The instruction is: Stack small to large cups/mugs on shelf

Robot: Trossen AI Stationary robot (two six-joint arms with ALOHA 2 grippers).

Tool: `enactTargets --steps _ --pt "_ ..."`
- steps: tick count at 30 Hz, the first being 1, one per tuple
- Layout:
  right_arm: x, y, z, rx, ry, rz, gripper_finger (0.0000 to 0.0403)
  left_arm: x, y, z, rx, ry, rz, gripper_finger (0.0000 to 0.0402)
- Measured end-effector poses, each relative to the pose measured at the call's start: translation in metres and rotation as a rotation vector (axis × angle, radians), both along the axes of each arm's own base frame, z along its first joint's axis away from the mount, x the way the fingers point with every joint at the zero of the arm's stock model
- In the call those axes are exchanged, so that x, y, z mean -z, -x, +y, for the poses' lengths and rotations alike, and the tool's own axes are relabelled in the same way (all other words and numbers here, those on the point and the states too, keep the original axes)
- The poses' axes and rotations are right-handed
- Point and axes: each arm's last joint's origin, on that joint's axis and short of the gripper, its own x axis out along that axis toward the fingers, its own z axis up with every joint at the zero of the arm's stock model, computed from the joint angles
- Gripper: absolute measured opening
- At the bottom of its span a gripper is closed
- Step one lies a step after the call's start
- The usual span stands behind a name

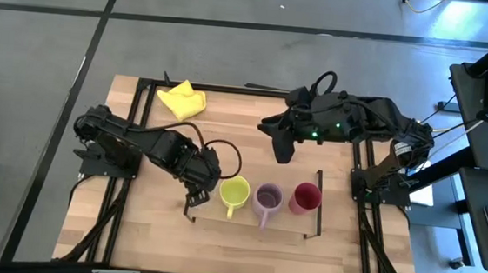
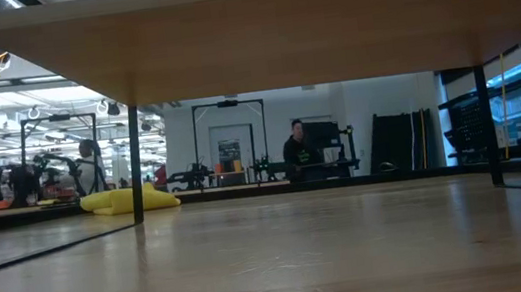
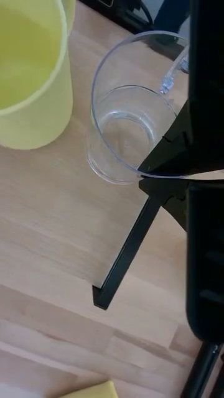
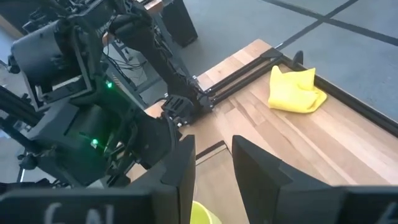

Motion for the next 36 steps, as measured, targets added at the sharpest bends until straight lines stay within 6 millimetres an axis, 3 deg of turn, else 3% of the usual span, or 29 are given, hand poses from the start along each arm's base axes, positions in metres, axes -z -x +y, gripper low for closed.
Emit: enactTargets --steps 14,36 --pt "0.001 0.001 0.002 -0.004 -0.003 0.015 0.0108 0.000 -0.005 0.016 -0.060 0.047 0.009 0.0000" --pt "0.003 0.002 0.002 -0.005 0.002 0.038 0.0108 0.006 -0.008 0.015 -0.060 0.045 0.048 0.0006"
